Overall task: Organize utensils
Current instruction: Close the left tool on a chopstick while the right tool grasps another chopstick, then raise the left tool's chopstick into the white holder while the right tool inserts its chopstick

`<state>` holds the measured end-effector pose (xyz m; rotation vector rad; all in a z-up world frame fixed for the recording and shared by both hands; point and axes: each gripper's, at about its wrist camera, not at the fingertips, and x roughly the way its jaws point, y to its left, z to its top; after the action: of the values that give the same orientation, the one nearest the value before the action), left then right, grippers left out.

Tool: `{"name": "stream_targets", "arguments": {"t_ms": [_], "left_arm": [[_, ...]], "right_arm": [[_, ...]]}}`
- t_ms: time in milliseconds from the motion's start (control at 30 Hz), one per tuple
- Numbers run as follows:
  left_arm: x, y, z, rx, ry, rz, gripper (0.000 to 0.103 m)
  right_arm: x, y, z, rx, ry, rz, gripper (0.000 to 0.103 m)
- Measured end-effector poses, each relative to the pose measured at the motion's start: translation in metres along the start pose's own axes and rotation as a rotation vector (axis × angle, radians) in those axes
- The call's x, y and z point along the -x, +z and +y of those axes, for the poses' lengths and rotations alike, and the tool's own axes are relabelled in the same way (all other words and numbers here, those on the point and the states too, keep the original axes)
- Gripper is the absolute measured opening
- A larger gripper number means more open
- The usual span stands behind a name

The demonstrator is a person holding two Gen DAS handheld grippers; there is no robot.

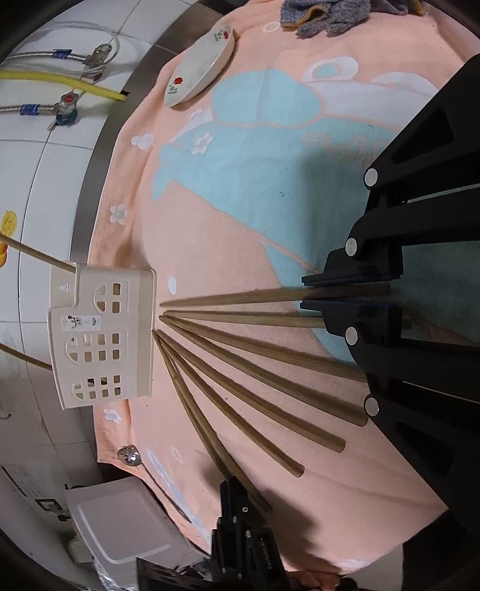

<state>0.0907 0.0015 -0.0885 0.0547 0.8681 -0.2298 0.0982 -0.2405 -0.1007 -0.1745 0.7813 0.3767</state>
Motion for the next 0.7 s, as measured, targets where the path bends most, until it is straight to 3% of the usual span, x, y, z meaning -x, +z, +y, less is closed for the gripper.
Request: {"name": "stream_targets", "arguments": {"t_ms": [333, 700], "left_arm": [[0.014, 0.007, 0.001, 0.021, -0.025, -0.032, 0.006], [0.052, 0.046, 0.002, 0.008, -0.041, -0.159, 0.006]], "right_arm": [[0.034, 0.019, -0.002, -0.021, 0.018, -0.098, 0.006], [0.074, 0.074, -0.007, -0.025, 0.06, -0.25, 0.006]]}}
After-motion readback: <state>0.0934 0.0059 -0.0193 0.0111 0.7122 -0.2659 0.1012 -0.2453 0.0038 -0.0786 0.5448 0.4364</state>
